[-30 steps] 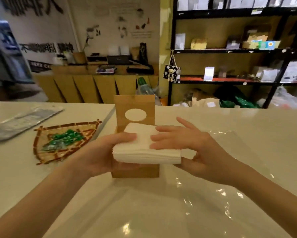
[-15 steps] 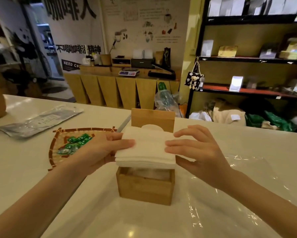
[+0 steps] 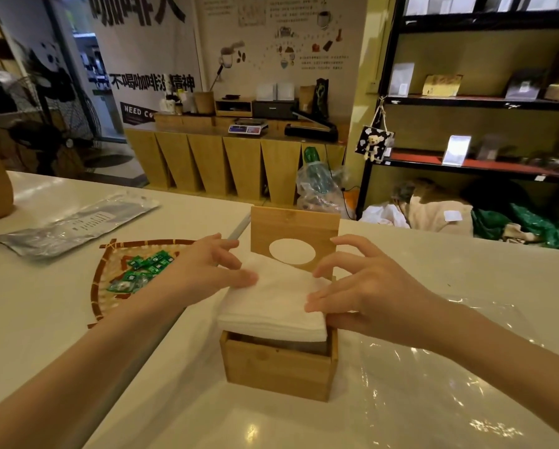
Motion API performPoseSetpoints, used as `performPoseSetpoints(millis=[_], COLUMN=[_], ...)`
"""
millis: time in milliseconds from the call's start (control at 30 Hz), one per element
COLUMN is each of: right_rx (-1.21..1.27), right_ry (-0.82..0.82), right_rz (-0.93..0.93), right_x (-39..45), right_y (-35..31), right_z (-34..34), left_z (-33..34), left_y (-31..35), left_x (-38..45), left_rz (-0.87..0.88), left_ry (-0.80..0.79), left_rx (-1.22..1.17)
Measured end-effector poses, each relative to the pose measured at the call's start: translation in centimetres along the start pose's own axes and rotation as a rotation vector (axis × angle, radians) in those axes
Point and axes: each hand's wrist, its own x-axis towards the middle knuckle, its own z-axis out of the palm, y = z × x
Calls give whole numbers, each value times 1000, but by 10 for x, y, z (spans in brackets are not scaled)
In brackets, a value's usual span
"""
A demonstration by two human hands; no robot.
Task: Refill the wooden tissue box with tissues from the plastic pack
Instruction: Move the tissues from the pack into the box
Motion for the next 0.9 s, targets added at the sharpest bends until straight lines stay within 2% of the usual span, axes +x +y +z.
performPoseSetpoints(millis=[167,667,900], right_rx=[-42,-88,-219], right_ry=[-168,-285,-536], right_rz=[-30,-19,44], right_x=[13,22,44], right_y=[-6,-13,-26], right_z=[-12,-16,-21], left_z=[1,13,18], left_y=[0,-1,-2], left_x=[5,7,2], left_rz=[45,148,137], left_ry=[-36,60,41], left_rx=[36,290,402])
